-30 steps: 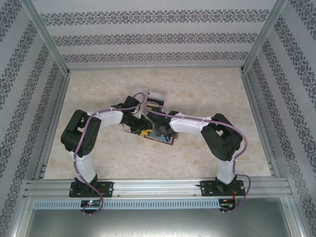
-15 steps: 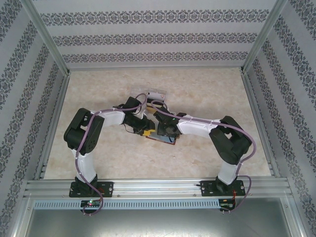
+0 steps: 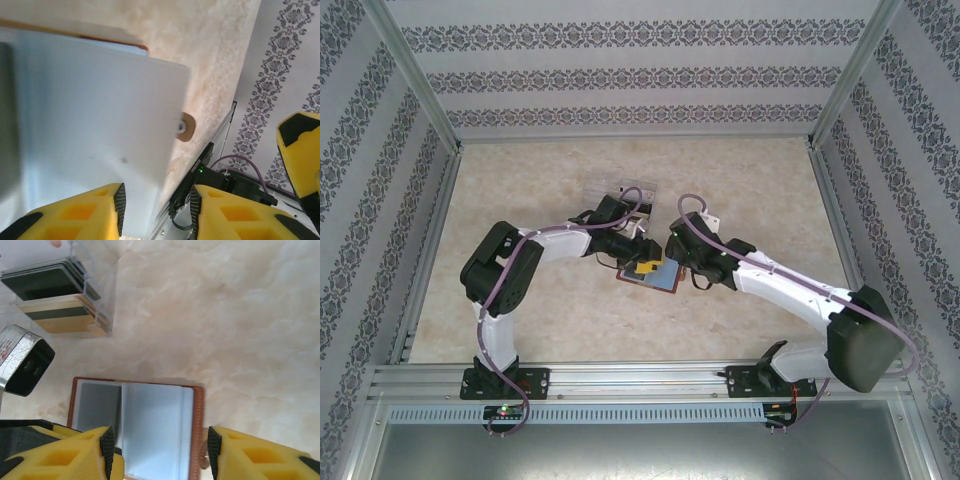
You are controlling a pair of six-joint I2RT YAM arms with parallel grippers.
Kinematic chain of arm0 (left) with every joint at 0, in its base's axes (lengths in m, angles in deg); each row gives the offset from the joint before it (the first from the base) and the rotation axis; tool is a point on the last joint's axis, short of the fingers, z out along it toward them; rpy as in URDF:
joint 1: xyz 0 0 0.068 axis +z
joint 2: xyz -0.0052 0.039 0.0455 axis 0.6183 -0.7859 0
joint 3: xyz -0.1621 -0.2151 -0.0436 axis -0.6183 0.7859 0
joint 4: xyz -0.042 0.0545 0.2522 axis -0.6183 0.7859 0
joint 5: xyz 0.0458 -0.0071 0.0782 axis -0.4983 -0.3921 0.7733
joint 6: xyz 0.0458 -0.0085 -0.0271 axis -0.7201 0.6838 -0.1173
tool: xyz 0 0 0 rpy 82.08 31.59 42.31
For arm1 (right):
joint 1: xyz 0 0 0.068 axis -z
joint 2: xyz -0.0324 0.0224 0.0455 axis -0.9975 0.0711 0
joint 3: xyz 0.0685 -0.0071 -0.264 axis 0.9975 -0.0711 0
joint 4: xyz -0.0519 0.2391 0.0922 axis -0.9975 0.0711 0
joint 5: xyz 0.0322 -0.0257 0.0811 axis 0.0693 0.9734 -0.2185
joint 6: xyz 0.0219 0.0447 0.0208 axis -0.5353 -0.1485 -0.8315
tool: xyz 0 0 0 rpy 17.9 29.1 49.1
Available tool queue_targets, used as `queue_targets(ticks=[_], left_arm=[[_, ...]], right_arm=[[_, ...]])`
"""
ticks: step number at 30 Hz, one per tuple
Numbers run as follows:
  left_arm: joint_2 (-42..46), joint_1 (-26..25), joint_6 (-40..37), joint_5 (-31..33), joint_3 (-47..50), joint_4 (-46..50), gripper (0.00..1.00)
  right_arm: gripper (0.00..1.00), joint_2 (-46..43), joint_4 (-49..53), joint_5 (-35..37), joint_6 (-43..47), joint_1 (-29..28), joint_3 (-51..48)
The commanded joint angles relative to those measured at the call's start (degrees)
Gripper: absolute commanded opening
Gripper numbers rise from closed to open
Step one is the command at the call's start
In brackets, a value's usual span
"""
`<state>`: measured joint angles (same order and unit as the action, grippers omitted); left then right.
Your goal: Take the credit cards out of the card holder
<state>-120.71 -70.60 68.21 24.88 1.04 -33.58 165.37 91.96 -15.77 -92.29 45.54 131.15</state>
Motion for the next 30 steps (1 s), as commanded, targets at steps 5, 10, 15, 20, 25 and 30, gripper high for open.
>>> queue_targets(ticks=[5, 10, 15, 20, 25, 30], left_arm=[[-2.9, -1.3, 0.9, 0.7, -1.8, -0.2, 0.48], [-0.2, 0.4, -0.8, 2.4, -0.7, 2.0, 0.39], [3.9, 4.0, -3.0, 4.7, 1.7, 5.8, 0.27], [7.2, 7.8, -4.4, 6.8, 4.6, 8.1, 0.24], [7.4, 9.2, -4.5, 6.1, 5.7, 7.3, 0.24], [6.4, 9.6, -3.6, 6.5, 6.1, 6.4, 0.24]], right_arm=[[0.54, -0.5, 1.0, 1.8, -1.1, 0.6, -1.2], [0.53, 3.8, -0.2, -2.6, 1.1, 0.4, 1.3], [0.47, 10.7, -1.0, -7.3, 3.9, -1.1, 6.5], [0.39, 16.6, -0.9, -9.1, 4.4, -2.5, 11.3], [0.4, 18.3, -0.6, -8.4, 4.9, -3.2, 13.7], [0.45, 19.8, 0.6, -9.3, 5.5, -3.1, 15.7]])
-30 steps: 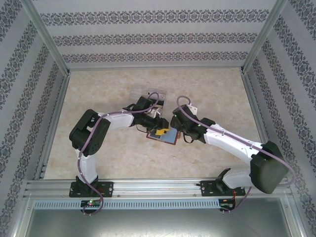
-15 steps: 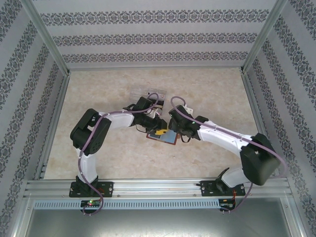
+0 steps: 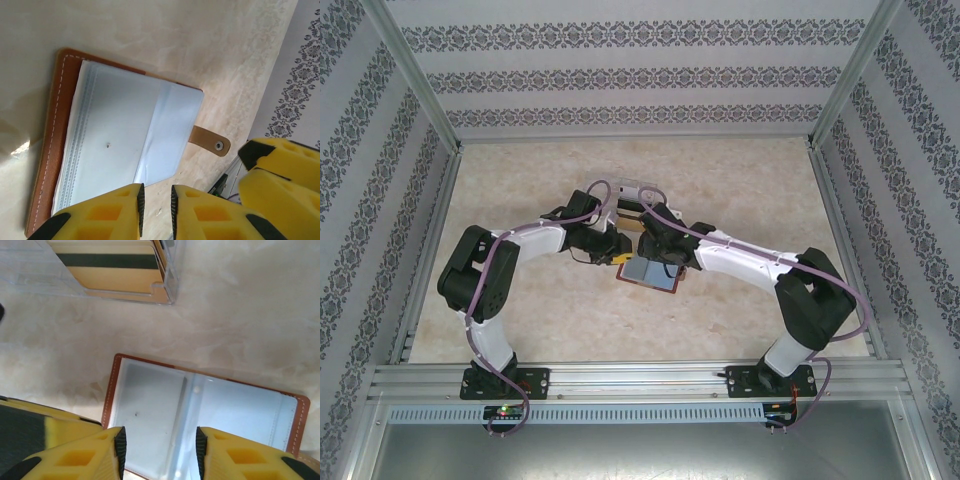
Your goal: Take the credit cards out of the card holder
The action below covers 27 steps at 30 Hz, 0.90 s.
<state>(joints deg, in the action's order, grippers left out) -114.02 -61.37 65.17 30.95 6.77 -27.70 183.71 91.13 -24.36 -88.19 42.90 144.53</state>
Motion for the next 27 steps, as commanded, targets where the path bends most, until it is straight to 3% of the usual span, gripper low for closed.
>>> queue_targets(ticks=[1, 8, 15, 21, 27], left_arm=[[0.0, 0.7, -0.8, 1.0, 0.6, 0.9, 0.24], [1.9, 3.1, -1.4, 5.8, 2.4, 4.3, 0.27], [1.9, 3.3, -1.2, 5.0, 3.0, 4.2, 0.28], [1.1, 2.5, -2.0, 3.4, 2.0, 4.7, 0.27], [0.0, 0.8, -3.2, 2.4, 0.1, 5.8, 0.27]], right_arm=[[0.47, 2.5, 2.3, -1.3, 1.6, -0.6, 3.2], [0.6, 11.8, 10.5, -2.8, 1.8, -1.7, 10.2], [0.6, 16.7, 14.3, -1.6, 2.1, -1.8, 12.1], [0.54, 20.1, 16.1, -1.7, 3.1, -1.7, 11.6], [0.38, 20.6, 14.9, -2.1, 3.1, -1.4, 8.4]])
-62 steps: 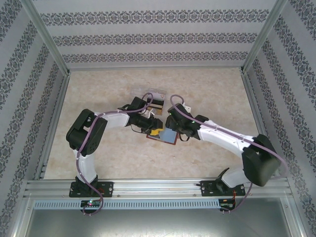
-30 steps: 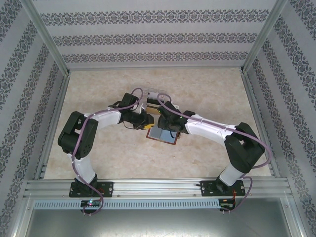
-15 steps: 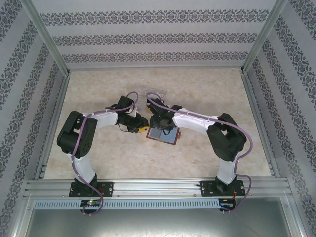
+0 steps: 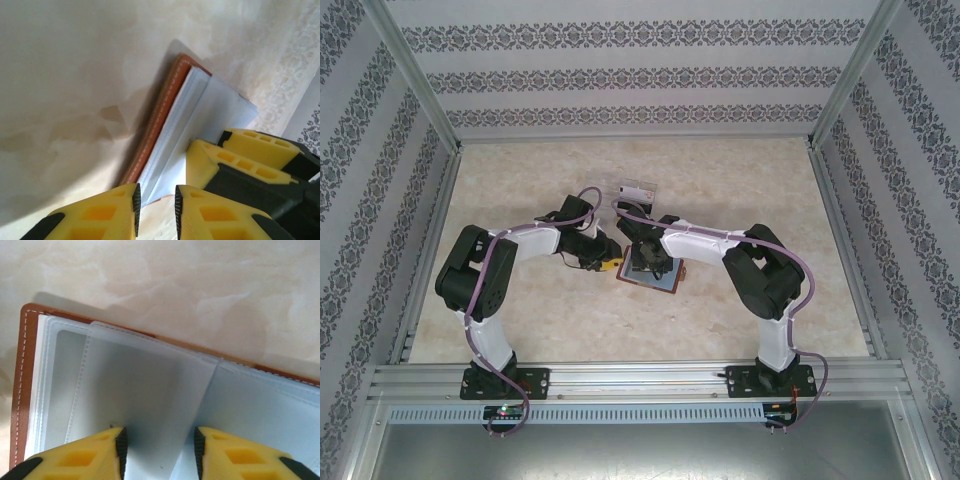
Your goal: Take the credit cards out of the card holder
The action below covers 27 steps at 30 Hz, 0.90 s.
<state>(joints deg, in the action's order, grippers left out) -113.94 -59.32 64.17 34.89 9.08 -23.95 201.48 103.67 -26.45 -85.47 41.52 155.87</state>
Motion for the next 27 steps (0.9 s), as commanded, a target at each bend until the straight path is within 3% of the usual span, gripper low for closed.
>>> queue_targets(ticks=[1, 19, 27], left_arm=[[-0.3, -1.6, -2.4, -1.4, -2.5, 2.4, 0.27], [-4.4, -3.9, -4.8, 4.6, -5.9, 7.9, 0.32], [-5.6, -4.1, -4.7, 2.5, -6.2, 6.3, 0.32]], right_arm=[[0.36, 2.6, 2.0, 0.0, 0.3, 0.1, -3.5], [0.33, 0.3, -1.7, -1.1, 0.0, 1.2, -6.9], [0.33, -0.9, -2.9, -1.2, -0.2, 1.5, -8.0]])
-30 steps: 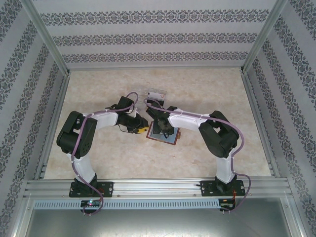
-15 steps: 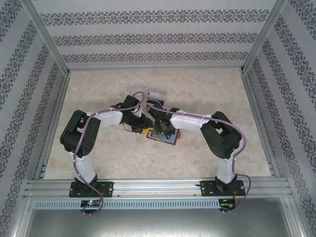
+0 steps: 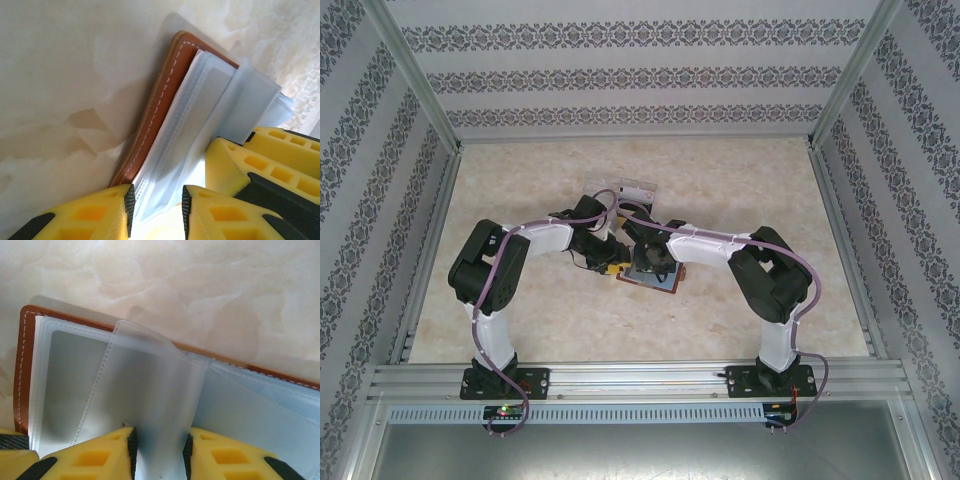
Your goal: Take the credit cards out of the card holder
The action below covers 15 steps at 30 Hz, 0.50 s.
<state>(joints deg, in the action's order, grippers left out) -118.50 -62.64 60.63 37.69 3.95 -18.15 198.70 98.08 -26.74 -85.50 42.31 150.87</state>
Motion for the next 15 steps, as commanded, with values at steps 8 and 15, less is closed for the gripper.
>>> queue_targets(ticks=[8, 15], left_arm=[[0.0, -0.8, -0.8, -3.1, -0.8, -1.8, 0.24], [1.0, -0.7, -0.2, -6.5, -0.4, -4.6, 0.23]], right_arm=[[0.32, 1.6, 1.9, -1.5, -0.2, 1.0, -3.5], [0.32, 0.6, 0.7, -2.1, -0.2, 1.1, -4.2]])
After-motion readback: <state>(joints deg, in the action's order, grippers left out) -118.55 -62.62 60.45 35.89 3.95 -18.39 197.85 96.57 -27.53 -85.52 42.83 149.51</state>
